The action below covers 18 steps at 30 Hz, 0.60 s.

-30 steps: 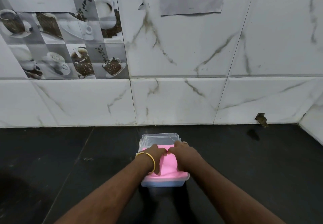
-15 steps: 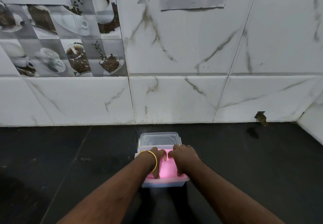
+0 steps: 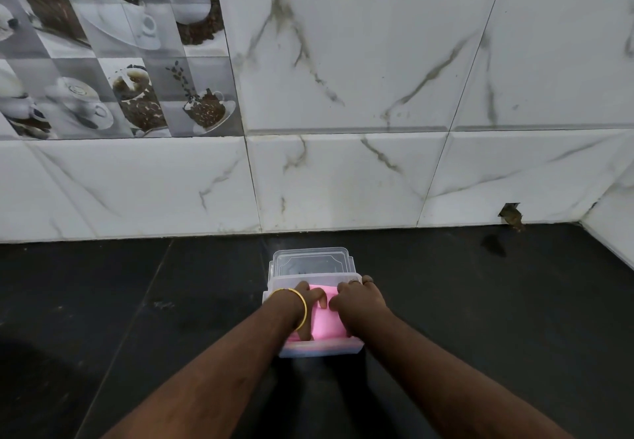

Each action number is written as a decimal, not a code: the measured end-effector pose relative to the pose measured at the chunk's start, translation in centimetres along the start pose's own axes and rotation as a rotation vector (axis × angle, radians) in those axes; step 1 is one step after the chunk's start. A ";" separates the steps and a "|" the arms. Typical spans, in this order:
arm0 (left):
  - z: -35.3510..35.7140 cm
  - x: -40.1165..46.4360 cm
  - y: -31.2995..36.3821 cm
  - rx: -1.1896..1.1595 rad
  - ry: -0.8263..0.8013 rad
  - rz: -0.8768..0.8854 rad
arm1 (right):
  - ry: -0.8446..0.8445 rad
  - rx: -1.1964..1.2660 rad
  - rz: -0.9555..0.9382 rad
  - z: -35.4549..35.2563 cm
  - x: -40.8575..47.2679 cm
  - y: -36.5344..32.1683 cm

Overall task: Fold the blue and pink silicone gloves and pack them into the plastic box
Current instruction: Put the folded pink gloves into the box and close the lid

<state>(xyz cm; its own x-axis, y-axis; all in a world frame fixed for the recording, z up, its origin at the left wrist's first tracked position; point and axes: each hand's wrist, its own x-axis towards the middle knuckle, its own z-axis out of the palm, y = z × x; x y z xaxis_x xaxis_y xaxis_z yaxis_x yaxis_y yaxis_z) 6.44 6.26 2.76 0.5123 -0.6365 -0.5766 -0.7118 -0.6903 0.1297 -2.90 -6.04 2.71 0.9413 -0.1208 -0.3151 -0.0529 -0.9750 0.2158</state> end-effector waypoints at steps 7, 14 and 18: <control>0.2 0.2 -0.3 0.020 -0.024 0.011 | 0.009 -0.034 0.003 0.2 0.6 -0.6; 0.8 0.5 -0.4 0.042 -0.003 0.001 | 0.051 -0.035 -0.034 0.9 0.8 -0.6; 1.0 -0.3 -0.1 0.038 0.009 -0.005 | 0.017 -0.052 -0.057 0.2 0.1 -0.5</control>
<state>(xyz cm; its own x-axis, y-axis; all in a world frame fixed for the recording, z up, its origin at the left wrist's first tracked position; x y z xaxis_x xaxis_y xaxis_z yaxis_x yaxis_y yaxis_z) 5.92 6.90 2.15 0.5200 -0.6361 -0.5701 -0.7267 -0.6802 0.0960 -2.84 -5.62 2.40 0.9479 -0.0615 -0.3126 0.0180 -0.9693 0.2454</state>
